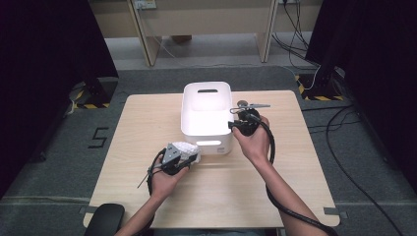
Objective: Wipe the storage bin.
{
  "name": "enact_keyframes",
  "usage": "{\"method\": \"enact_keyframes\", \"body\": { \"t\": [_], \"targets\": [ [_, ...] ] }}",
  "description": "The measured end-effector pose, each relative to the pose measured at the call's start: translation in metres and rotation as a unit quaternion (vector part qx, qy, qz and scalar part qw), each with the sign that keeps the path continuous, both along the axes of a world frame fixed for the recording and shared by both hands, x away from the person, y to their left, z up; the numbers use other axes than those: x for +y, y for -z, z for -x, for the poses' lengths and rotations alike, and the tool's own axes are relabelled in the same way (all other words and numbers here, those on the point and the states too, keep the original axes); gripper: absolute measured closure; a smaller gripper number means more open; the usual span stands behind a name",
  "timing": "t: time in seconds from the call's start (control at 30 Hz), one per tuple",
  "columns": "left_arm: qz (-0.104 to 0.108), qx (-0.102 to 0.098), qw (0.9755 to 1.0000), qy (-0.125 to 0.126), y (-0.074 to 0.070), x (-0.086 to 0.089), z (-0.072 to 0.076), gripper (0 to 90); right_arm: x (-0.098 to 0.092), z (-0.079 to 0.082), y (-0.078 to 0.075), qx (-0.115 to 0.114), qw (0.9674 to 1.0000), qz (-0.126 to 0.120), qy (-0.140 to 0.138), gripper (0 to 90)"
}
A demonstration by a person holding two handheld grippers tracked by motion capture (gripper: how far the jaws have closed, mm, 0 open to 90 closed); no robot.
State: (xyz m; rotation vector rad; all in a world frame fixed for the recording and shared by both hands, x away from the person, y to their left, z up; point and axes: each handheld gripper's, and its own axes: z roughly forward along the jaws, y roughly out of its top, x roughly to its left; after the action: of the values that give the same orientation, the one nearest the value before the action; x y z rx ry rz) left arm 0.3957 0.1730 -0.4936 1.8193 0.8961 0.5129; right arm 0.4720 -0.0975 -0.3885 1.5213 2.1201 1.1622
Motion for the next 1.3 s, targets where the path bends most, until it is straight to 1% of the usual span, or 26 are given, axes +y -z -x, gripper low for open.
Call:
{"method": "enact_keyframes", "body": {
  "t": [0.27,0.47,0.7,0.87,1.03,1.3],
  "targets": [
    [0.001,0.000,1.0000,0.000,-0.001,-0.001,0.000,75.2,0.000,0.000,0.000,-0.001,1.0000,0.001,0.001,73.5],
    [0.009,-0.007,0.9999,0.001,-0.006,-0.002,0.001,75.2,0.000,0.000,0.000,-0.001,1.0000,0.000,0.001,73.6],
    [0.021,-0.017,0.9996,-0.001,-0.015,-0.002,0.003,75.2,0.000,0.001,0.000,0.000,1.0000,-0.001,0.002,73.6],
    [0.024,-0.024,0.9994,0.001,-0.023,-0.002,0.004,75.3,0.000,0.000,0.000,0.000,1.0000,-0.001,0.002,73.5],
    [0.030,-0.027,0.9992,0.002,-0.031,-0.004,0.005,75.2,0.000,0.000,0.000,-0.001,1.0000,0.000,0.001,73.5],
    [0.036,-0.037,0.9986,0.007,-0.043,-0.007,0.006,75.2,0.000,0.001,0.000,-0.003,1.0000,0.000,0.001,73.5]
  ]
}}
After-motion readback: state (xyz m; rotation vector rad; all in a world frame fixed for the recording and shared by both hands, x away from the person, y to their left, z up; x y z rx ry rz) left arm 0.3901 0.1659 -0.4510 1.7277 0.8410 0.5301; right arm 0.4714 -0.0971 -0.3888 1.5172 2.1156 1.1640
